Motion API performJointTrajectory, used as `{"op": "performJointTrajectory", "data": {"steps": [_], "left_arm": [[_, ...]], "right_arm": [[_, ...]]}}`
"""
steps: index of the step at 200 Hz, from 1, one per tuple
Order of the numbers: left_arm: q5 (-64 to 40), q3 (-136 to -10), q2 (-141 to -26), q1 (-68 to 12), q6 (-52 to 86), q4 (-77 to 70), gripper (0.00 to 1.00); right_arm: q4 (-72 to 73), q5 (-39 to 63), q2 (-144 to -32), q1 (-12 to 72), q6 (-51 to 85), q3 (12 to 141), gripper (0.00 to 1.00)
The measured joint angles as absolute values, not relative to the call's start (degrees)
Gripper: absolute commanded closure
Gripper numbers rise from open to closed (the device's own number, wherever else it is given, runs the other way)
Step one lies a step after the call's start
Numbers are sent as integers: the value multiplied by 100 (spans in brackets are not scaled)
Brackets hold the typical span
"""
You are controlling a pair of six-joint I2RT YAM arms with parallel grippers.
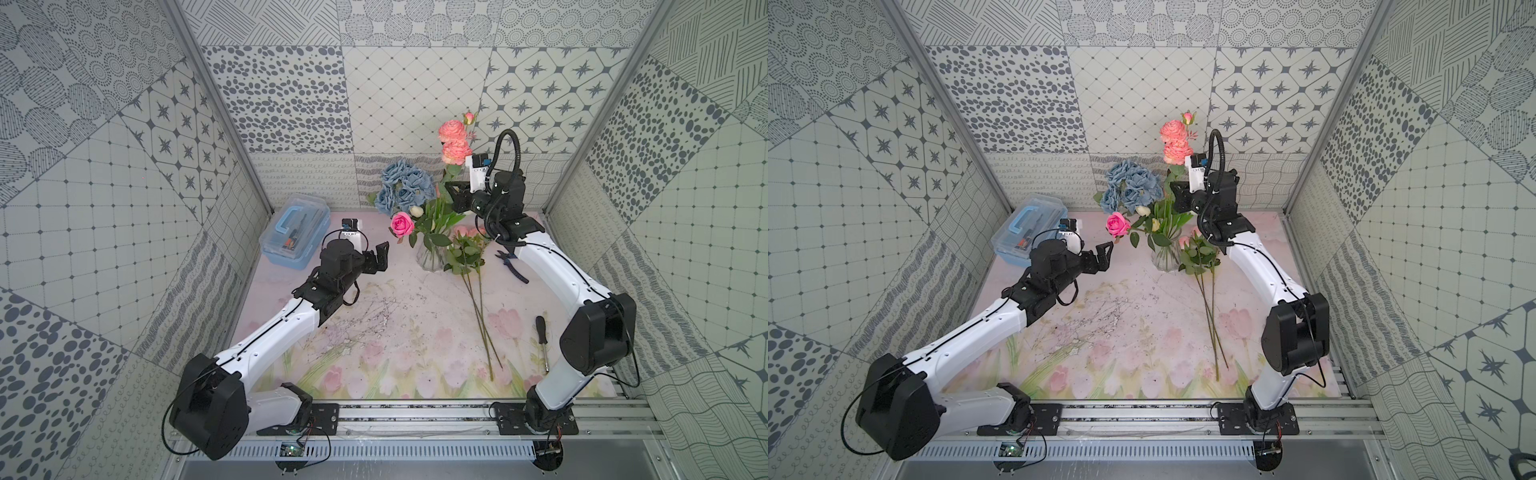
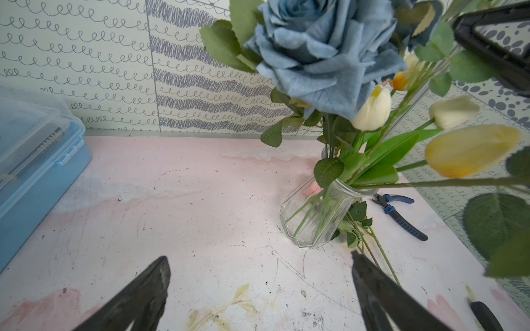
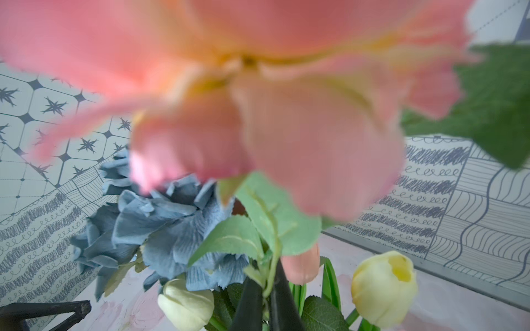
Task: Pick out pink flowers from the vase
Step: Pick up the flower from the vase, then place the flower at the center of the board.
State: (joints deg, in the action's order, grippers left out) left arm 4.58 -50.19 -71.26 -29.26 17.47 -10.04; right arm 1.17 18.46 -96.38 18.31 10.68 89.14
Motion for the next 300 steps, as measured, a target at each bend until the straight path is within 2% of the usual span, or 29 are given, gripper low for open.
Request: {"op": "performJointTrajectory", "data": {"steps": [92, 156, 224, 264, 300], "left_arm": [[303, -5019, -7126, -2926, 1761, -1007, 1], [191, -5019, -7048, -2926, 1782, -1004, 1], [49, -5019, -6849, -2926, 1887, -1004, 1], [-67, -5019, -6770, -2926, 1959, -991, 1], [-143, -5019, -6683, -2926, 1994, -952, 1]], "right_arm": [[904, 1658, -8986, 1844, 401, 8630, 100], [908, 1334, -8031, 1907, 174, 8683, 100], [-451, 355, -6521, 1933, 49, 9043, 100], [-2239, -113, -6386, 1933, 158, 9998, 100], [-3859, -421, -6394, 1931, 397, 9961, 100]]}}
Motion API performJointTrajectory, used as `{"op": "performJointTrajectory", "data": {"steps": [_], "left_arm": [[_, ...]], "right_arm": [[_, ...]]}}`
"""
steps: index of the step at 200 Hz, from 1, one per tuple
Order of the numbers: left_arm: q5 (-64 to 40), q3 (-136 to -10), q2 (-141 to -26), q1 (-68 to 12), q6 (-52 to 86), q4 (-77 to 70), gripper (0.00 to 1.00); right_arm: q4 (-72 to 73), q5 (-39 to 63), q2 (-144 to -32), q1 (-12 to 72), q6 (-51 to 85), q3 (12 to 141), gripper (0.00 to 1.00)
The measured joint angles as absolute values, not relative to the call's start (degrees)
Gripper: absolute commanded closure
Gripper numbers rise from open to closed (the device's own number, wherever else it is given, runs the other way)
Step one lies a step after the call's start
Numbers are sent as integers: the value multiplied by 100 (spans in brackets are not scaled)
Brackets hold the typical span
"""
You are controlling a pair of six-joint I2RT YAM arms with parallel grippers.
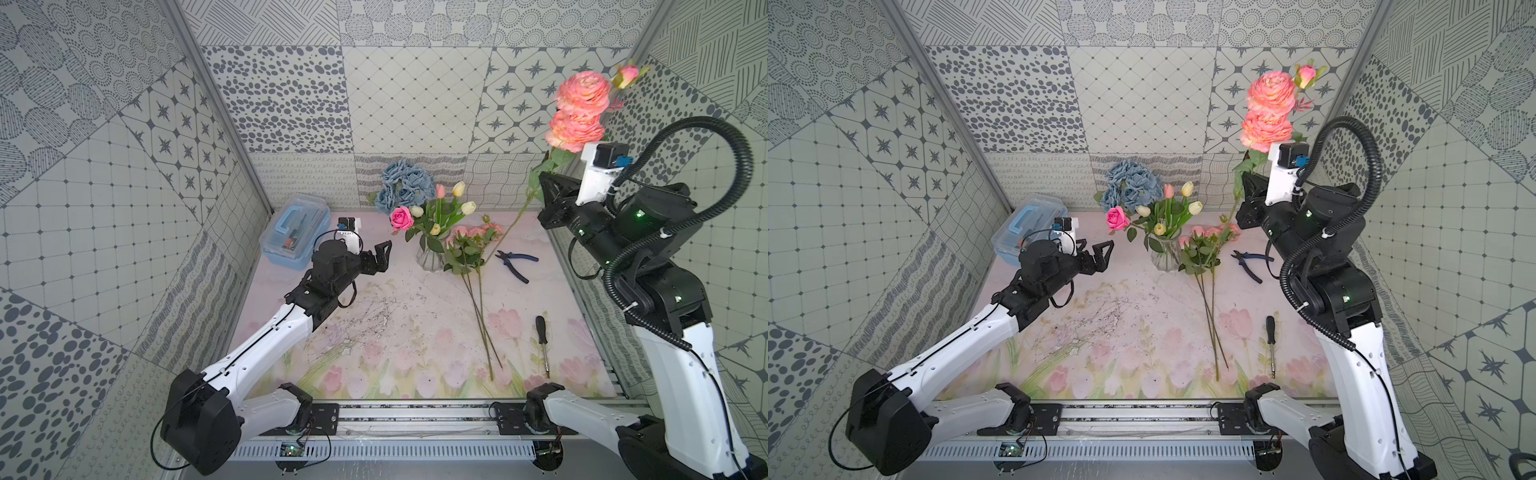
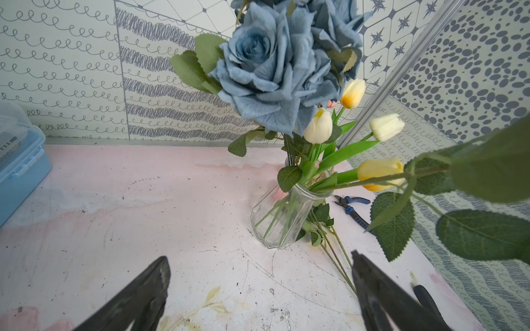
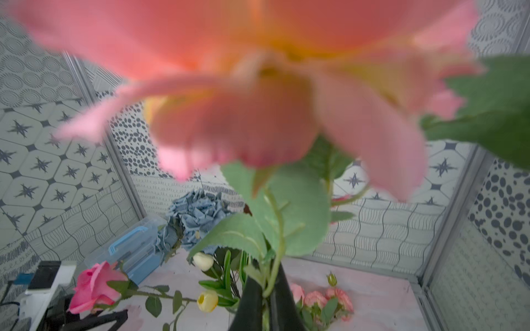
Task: Pick out pink flowers from the vase
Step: Place the flower at the center of the board.
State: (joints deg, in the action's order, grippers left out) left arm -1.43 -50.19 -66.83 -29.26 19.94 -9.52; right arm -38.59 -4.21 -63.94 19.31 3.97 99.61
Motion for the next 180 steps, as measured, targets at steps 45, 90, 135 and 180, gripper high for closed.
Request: {"op": "performJointTrajectory", "data": {"steps": [45, 90, 135, 180], "left_arm": [[-244, -4978, -6604, -2926, 2023, -950, 1], [-303, -4864, -6637, -2926, 2060, -967, 1], [-344, -4508, -6810, -2926, 2102, -1363, 1], [-438, -3747, -7400, -2926, 1984, -2648, 1]], "right_arm": [[-4659, -558, -6536, 1876, 607, 8276, 100], [-4418, -305, -7430, 1470, 738, 6984, 100], [-3548, 25, -8847, 1232, 875, 6947, 100], [-3188, 215, -10082, 1221, 1057, 7430, 100]]}}
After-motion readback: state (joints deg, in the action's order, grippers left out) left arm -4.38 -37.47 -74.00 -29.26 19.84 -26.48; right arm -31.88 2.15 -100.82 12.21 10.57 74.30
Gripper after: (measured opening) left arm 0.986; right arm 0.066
